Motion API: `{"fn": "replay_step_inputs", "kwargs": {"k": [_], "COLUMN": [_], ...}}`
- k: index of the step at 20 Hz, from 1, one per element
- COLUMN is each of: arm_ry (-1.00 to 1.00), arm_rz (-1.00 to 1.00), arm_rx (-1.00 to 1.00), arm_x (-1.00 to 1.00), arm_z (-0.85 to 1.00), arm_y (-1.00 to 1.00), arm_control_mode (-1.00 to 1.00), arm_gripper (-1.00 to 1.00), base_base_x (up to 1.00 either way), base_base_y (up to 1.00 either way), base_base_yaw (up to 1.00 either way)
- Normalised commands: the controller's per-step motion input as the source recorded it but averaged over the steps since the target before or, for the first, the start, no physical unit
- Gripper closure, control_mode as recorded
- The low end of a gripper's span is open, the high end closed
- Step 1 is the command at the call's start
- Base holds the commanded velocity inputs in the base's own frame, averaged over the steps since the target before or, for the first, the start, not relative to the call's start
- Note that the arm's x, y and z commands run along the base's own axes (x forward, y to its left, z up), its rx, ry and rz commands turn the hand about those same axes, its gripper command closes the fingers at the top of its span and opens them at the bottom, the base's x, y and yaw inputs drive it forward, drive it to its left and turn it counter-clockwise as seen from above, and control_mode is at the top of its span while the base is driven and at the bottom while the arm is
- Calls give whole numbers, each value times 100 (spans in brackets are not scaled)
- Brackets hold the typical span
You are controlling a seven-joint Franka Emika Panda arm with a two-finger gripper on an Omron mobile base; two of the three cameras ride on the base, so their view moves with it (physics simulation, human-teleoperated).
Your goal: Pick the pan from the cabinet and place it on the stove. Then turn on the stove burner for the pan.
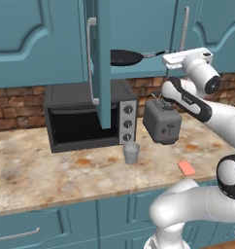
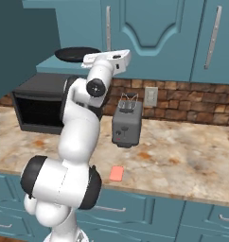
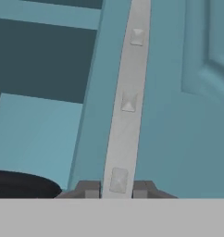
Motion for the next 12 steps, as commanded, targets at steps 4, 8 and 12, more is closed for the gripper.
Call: {"fn": "replay_step_inputs", "kwargs": {"k": [4,8,12], "arm_ry": [0,0,1], "arm_rz": [6,6,6], "arm_rx": [1,1,1], "arm_x": [-30,-45,-46], "arm_z": [-2,0,3], "arm_y": [-45,-61,-62], "arm_control_mode": [-100,-100,-100], "arm_gripper": [100,100,100], "base_base_x": [0,0,0], "base_base_y": [0,0,0], "base_base_yaw": [0,0,0]}}
